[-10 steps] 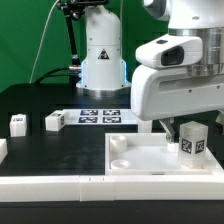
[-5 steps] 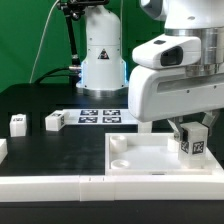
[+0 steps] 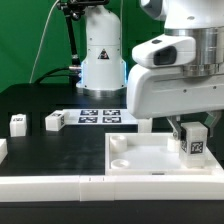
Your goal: Assemble one leg
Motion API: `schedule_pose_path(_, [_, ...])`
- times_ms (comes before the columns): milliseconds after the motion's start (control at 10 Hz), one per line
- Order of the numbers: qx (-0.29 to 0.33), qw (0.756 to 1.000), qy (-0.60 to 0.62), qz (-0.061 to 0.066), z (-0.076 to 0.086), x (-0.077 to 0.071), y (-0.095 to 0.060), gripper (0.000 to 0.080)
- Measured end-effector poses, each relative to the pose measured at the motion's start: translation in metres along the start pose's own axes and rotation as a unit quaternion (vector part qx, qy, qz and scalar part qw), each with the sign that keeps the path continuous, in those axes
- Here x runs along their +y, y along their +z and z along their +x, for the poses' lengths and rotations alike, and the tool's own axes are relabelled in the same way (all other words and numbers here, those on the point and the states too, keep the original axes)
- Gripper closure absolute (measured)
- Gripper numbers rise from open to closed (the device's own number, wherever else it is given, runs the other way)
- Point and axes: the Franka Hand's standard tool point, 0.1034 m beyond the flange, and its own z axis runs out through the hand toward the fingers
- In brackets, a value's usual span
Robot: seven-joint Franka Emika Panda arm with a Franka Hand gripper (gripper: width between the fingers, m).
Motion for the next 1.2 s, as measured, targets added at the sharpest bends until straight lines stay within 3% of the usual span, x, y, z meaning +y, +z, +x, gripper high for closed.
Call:
schedule_pose_path(200, [0.000,0.994,0.111,0.003,-0.0004,0.0009,0.0009,0.0508])
schedule_pose_path(500, [0.003,0.947,0.321,0.011,-0.0013,0.0016,0.0019,0.0508])
schedule_pose_path(900, [-0.001,0.898,0.440,0.014,-0.0008,0.0017,0.0018,0.0508])
schedule_pose_path(1100, [-0.001,0.912,0.410,0.014,-0.0009,0.0013,0.0019,0.0498])
schedule_pose_path(1200, [-0.003,0.918,0.396,0.013,-0.0017,0.0003,0.0021,0.0298])
